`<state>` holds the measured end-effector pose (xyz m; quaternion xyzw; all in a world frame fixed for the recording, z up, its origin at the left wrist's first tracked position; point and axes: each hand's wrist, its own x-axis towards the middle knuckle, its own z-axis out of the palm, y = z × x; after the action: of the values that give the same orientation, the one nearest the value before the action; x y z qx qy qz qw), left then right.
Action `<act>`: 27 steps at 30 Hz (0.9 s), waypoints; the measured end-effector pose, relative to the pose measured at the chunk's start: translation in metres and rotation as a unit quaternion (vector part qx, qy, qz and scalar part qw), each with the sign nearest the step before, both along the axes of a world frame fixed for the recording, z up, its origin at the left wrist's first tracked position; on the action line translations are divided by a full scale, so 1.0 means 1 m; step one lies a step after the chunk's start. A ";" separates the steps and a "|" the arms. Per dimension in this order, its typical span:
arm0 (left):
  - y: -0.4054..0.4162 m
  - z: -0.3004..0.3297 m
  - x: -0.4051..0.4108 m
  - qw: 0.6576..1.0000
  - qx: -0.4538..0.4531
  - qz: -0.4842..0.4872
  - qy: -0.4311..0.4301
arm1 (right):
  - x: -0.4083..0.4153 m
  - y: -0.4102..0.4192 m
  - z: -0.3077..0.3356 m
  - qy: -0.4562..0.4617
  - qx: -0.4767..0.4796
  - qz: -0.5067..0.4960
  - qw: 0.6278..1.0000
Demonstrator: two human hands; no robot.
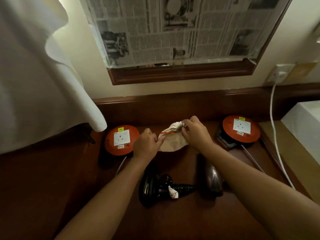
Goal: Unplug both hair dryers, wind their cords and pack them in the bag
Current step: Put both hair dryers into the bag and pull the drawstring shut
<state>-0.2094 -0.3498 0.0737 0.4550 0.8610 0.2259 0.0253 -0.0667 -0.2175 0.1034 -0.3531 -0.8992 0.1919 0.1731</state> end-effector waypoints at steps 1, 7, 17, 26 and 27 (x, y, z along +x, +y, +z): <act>-0.003 0.009 -0.002 1.000 0.007 -0.003 0.004 | -0.002 -0.002 0.009 0.029 -0.011 -0.012 0.999; 0.002 0.064 0.002 0.980 0.198 -0.005 0.005 | -0.009 -0.010 0.062 0.157 -0.048 -0.051 0.985; 0.034 0.133 0.025 0.973 0.185 -0.124 -0.054 | 0.007 0.005 0.123 0.099 0.020 0.050 0.994; 0.062 0.160 0.064 0.984 0.110 -0.134 0.050 | 0.043 0.025 0.142 0.053 0.078 0.100 0.991; 0.062 0.159 0.068 0.983 0.114 -0.126 0.065 | 0.045 0.026 0.143 0.054 0.088 0.101 0.990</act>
<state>-0.1411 -0.2874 0.2332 0.5732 0.7653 0.2875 -0.0545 -0.0217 -0.1911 0.2460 -0.2327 -0.9329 0.1479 0.2316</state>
